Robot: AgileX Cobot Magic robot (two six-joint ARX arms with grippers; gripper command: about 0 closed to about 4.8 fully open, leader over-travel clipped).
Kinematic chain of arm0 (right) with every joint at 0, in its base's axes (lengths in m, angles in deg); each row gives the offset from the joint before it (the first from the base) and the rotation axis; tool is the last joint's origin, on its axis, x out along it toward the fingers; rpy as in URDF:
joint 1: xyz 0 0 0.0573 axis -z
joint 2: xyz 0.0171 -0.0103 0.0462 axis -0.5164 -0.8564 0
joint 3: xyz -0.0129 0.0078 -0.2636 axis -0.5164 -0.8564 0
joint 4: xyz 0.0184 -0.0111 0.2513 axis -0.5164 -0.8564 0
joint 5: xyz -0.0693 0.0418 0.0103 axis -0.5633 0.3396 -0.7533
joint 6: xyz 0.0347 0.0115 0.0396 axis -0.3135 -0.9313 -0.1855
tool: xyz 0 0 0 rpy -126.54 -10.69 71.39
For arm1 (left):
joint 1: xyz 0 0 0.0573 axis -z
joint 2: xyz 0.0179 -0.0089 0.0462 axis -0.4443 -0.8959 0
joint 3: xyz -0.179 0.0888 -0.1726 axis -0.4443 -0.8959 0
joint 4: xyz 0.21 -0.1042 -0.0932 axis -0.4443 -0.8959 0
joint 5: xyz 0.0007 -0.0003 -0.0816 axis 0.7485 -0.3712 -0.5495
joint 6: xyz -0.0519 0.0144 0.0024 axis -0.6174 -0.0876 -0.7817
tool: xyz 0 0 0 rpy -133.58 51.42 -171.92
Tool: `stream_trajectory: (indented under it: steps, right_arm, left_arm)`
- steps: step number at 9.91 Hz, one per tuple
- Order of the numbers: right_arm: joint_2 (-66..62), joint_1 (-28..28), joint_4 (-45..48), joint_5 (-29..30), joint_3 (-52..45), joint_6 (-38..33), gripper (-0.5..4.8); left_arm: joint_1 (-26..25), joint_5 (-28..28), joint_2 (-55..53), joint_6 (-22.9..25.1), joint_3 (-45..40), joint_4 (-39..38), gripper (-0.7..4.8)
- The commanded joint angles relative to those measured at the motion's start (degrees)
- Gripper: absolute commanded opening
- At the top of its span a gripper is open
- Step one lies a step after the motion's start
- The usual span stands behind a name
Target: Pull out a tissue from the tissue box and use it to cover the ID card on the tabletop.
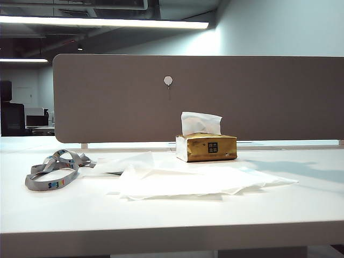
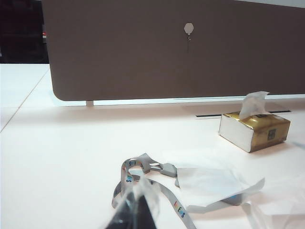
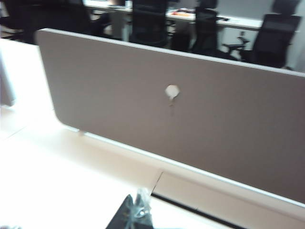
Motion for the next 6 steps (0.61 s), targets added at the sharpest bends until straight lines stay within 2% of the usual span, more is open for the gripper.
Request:
stream_trajectory:
  steps: [1, 3, 4, 5, 6]
  right_arm:
    - [8.1, 1.6, 3.7, 3.4, -9.9, 0.2, -0.05]
    - [19.8, 2.1, 13.4, 3.5, -29.4, 0.1, -0.05]
    - [31.7, 2.1, 23.7, -0.3, -47.4, -1.2, -0.06]
    - [35.1, 2.1, 25.0, -1.4, -51.8, -1.2, -0.05]
    - [49.6, 5.6, 26.5, -4.5, -64.9, -0.9, -0.05]
  left_arm:
    - [0.0, 0.6, -0.1, -1.0, 0.2, 0.2, -0.06]
    - [0.0, 0.6, -0.1, -2.1, 0.2, 0.2, -0.05]
    - [0.0, 1.6, -0.1, -2.1, 0.2, -0.3, -0.06]
    - [0.0, 1.7, -0.1, -2.1, 0.2, -0.3, -0.05]
    - [0.0, 3.6, -0.1, -2.0, 0.2, -0.4, -0.05]
